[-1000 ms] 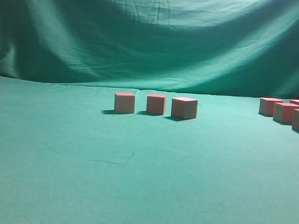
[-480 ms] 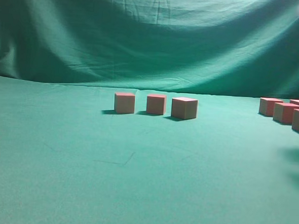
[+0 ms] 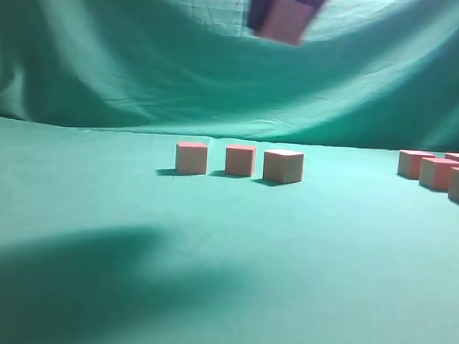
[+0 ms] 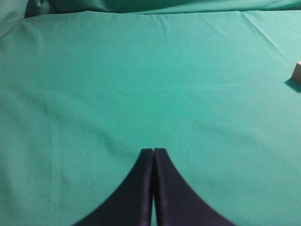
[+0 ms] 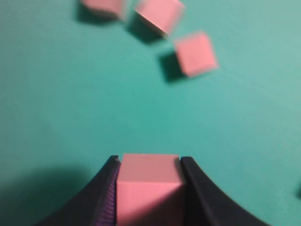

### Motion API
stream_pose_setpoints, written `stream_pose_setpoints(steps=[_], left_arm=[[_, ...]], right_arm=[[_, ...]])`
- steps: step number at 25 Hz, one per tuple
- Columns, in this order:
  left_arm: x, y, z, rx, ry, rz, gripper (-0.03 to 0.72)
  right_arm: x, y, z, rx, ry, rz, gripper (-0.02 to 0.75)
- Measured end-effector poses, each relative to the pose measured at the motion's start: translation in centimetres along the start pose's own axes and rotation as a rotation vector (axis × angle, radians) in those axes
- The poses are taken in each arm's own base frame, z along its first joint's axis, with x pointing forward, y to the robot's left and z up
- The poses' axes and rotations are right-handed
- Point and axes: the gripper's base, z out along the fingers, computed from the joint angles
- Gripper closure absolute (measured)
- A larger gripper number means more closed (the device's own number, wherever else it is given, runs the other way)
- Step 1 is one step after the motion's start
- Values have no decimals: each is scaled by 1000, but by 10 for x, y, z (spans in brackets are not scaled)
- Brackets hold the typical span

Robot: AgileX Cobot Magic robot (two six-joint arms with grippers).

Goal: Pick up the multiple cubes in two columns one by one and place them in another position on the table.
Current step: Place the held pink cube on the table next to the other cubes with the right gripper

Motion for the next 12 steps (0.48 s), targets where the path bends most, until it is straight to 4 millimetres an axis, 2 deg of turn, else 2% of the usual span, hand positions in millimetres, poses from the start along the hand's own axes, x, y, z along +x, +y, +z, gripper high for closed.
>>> stream_pose_setpoints(steps=[3,6,12], left_arm=[[0,0,0,0,0,0,688],[0,0,0,0,0,0,688],[0,0,0,0,0,0,688]], right_arm=[[-14,30,9,-27,-10,-33,471],[-29,51,27,-39,13,-2,471],[-56,58,70,21,40,148,471]])
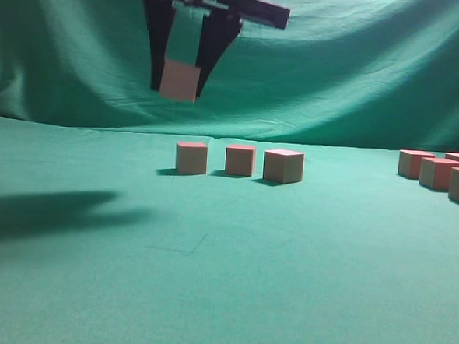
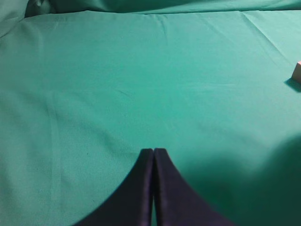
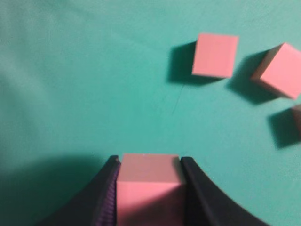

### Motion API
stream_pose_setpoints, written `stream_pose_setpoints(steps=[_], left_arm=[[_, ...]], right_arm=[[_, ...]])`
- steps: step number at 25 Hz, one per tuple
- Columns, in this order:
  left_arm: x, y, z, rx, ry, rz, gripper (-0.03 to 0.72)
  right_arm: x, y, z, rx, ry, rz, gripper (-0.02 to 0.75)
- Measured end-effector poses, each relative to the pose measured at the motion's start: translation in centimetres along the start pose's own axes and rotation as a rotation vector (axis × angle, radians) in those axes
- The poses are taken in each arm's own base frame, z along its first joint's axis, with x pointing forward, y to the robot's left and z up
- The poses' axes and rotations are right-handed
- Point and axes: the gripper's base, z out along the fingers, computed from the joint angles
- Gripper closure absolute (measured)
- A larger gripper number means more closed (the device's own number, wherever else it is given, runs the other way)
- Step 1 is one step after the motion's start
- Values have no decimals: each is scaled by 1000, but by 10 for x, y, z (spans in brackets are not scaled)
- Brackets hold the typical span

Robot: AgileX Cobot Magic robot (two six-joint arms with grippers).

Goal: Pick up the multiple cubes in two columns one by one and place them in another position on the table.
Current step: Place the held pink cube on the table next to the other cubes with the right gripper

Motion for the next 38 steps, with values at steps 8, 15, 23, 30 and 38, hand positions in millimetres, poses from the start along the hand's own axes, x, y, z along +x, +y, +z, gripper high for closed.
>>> stream_pose_setpoints(steps=[8,15,23,30,38], left_arm=[[0,0,0,0,0,0,688],[0,0,0,0,0,0,688],[0,0,0,0,0,0,688],[0,0,0,0,0,0,688],[0,0,0,0,0,0,688]], right_arm=[[-4,20,46,104,-14,74,471],[-5,17,65,167,-33,127,471],[-7,18,82,163,-62,145,471],[-8,18,84,162,-69,153,471],[-8,18,84,163,-69,154,421]])
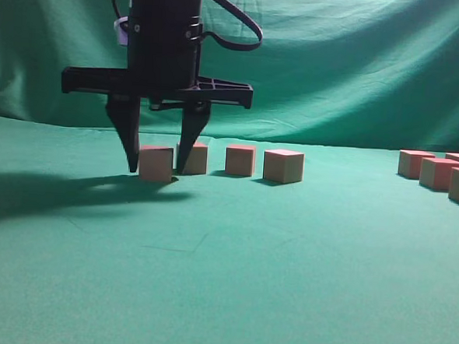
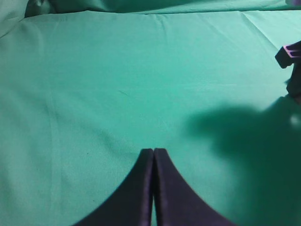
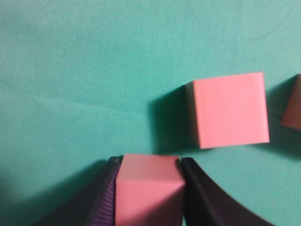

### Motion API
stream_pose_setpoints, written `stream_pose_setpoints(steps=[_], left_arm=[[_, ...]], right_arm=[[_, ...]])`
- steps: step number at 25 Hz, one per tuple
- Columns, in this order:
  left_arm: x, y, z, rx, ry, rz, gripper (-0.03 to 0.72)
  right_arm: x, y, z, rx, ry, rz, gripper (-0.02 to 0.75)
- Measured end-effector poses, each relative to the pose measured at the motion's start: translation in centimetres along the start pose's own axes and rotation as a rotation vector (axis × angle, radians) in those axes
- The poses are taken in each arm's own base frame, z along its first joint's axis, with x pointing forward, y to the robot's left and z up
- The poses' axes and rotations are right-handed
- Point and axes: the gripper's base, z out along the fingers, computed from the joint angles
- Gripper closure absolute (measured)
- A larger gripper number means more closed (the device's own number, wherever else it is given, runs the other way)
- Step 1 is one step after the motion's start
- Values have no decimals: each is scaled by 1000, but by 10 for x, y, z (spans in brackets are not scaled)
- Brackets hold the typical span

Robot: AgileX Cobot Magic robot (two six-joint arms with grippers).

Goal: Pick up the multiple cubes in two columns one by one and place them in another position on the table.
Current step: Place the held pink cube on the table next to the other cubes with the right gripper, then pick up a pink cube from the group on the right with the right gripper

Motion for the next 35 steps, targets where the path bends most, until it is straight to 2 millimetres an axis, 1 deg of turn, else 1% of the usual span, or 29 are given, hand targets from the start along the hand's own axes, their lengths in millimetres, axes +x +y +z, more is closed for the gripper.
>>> stream_pose_setpoints(steps=[2,6,7,10,11,12,13,15,17,18,19,20,21,23,26,28,29,30,33,35], left_arm=[[0,0,0,0,0,0,688],[0,0,0,0,0,0,688],[0,0,0,0,0,0,688],[0,0,0,0,0,0,688],[0,0,0,0,0,0,688],[0,0,0,0,0,0,688],[0,0,0,0,0,0,688],[0,0,0,0,0,0,688],[0,0,0,0,0,0,688],[0,0,0,0,0,0,688],[0,0,0,0,0,0,688],[0,0,0,0,0,0,688],[0,0,0,0,0,0,688],[0,0,0,0,0,0,688],[0,0,0,0,0,0,688],[0,0,0,0,0,0,688],[0,0,0,0,0,0,688],[0,0,0,0,0,0,688],[0,0,0,0,0,0,688],[0,0,0,0,0,0,688]], right_arm=[[0,0,0,1,1,0,356],[0,0,-1,6,6,0,179],[0,-1,-3,10,9,-1,147],[-4,-2,-19,23,16,-47,150],[-6,-3,-28,28,19,-78,150],[-9,-4,-38,32,20,-107,111],[-13,-4,-48,27,9,-145,125],[-21,-4,-75,-7,-42,-216,125],[-25,-7,-104,-38,-86,-259,125],[-25,-7,-104,-38,-86,-259,125],[-26,-10,-121,-54,-113,-282,125],[-27,-17,-154,-81,-170,-318,125],[-26,-22,-173,-95,-204,-325,180],[-23,-34,-211,-114,-277,-321,178],[-13,-59,-254,-79,-365,-324,178],[-3,-77,-268,-44,-379,-321,178],[2,-87,-275,-36,-384,-305,178],[7,-97,-276,-23,-372,-291,178],[20,-130,-262,43,-299,-236,178],[29,-153,-240,102,-215,-206,178]])
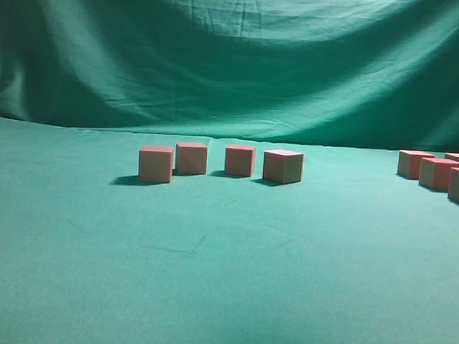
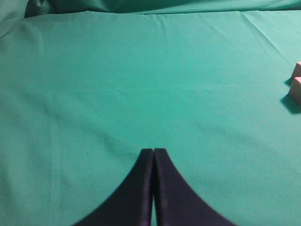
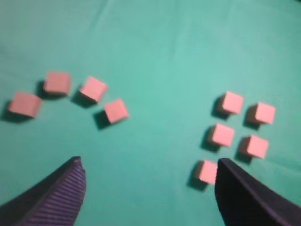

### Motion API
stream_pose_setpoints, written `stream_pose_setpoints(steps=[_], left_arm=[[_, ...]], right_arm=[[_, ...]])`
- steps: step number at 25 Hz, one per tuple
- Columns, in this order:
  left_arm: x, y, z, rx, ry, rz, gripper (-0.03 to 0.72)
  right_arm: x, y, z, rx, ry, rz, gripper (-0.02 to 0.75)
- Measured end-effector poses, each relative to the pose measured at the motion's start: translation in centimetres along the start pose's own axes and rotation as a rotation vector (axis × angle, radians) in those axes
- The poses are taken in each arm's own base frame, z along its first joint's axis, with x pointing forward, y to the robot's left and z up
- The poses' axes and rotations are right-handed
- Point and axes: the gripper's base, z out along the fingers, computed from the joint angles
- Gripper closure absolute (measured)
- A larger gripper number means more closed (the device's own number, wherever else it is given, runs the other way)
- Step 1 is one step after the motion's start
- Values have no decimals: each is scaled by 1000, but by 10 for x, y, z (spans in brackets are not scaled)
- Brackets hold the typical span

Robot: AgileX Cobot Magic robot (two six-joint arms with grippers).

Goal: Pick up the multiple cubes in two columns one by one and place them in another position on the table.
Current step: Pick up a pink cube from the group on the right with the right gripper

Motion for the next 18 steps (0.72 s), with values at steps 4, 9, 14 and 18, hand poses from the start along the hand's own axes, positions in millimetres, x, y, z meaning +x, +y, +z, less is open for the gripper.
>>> stream_pose_setpoints(steps=[4,9,14,18], left_arm=[[0,0,0,0,0,0,688],[0,0,0,0,0,0,688],[0,0,0,0,0,0,688],[0,0,0,0,0,0,688]], right_arm=[[41,-23,49,86,208,13,178],[83,-41,96,126,332,89,178],[90,-59,116,91,270,254,178],[84,-75,122,58,197,351,178]])
